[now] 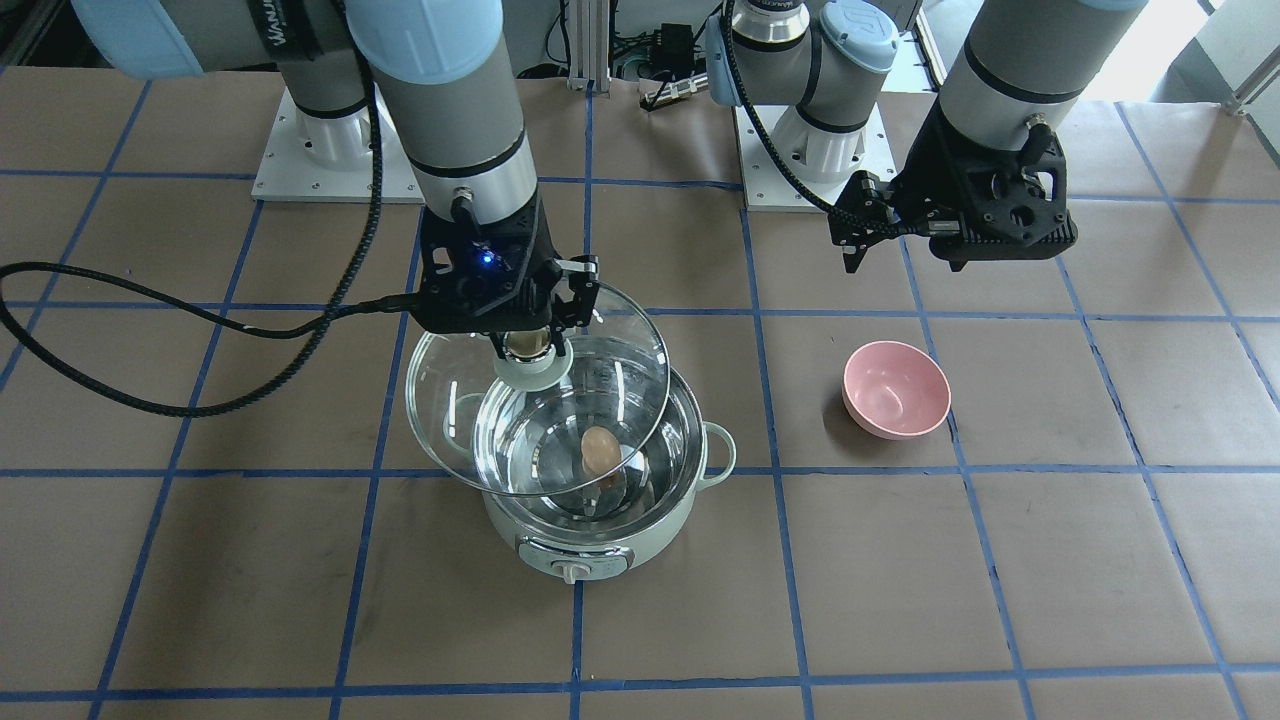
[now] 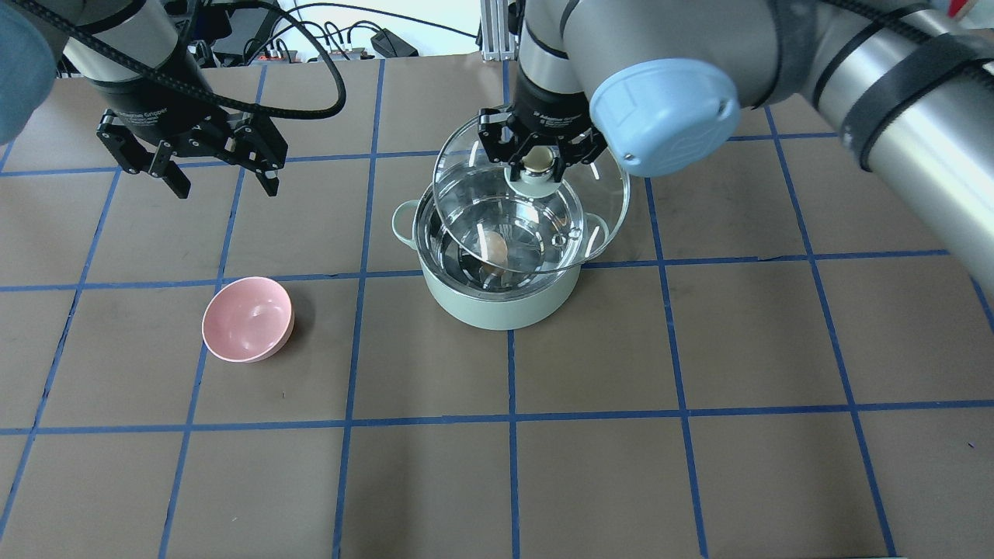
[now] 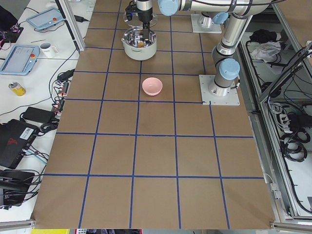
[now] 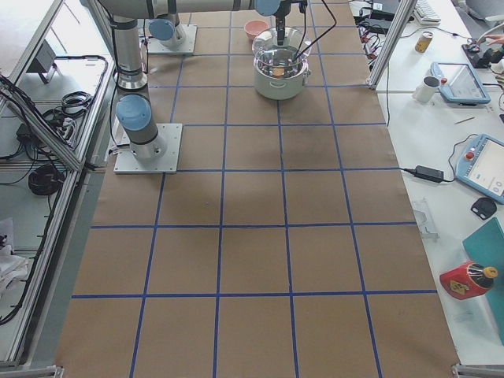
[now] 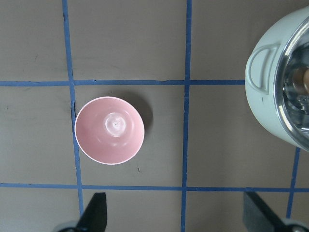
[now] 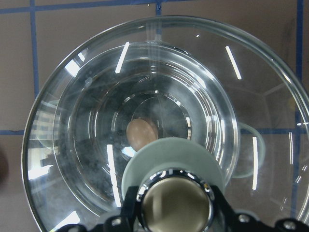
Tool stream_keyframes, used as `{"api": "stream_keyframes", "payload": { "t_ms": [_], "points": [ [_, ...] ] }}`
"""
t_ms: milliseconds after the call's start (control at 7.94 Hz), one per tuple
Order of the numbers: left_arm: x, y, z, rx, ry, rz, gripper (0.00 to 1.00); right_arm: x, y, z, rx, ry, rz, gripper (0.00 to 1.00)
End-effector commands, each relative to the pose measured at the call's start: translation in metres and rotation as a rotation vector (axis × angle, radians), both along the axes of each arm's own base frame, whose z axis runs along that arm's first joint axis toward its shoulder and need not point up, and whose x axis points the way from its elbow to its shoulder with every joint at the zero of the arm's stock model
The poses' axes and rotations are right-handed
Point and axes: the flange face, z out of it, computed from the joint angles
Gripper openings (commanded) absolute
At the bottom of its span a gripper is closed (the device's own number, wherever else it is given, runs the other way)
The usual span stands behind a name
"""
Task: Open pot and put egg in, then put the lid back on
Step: 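Withdraw the left gripper while the right gripper carries the glass lid over the pot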
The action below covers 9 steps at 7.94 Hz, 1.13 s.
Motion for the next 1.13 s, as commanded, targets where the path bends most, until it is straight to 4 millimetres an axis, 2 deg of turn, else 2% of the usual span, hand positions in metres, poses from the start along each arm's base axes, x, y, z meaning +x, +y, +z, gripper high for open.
{"api": "stream_keyframes", "payload": {
  "t_ms": [0,126,503,1007],
  "points": [
    [0.001,0.001,0.003,-0.007,-0.003,-0.005,1.0,0.057,0.005,-0.04,-0.004,0.036,-0.007,0.0],
    [0.001,0.001,0.002,-0.005,-0.004,-0.006,1.0,0.064,0.003,-0.052,0.004,0.038,-0.008,0.0],
    [0.001,0.001,0.002,-0.005,-0.004,-0.009,1.0,0.067,-0.005,-0.075,0.033,0.054,0.007,0.0],
    [0.001,0.001,0.001,-0.003,-0.004,-0.009,1.0,0.059,-0.008,-0.083,0.048,0.068,0.015,0.0]
  ]
}}
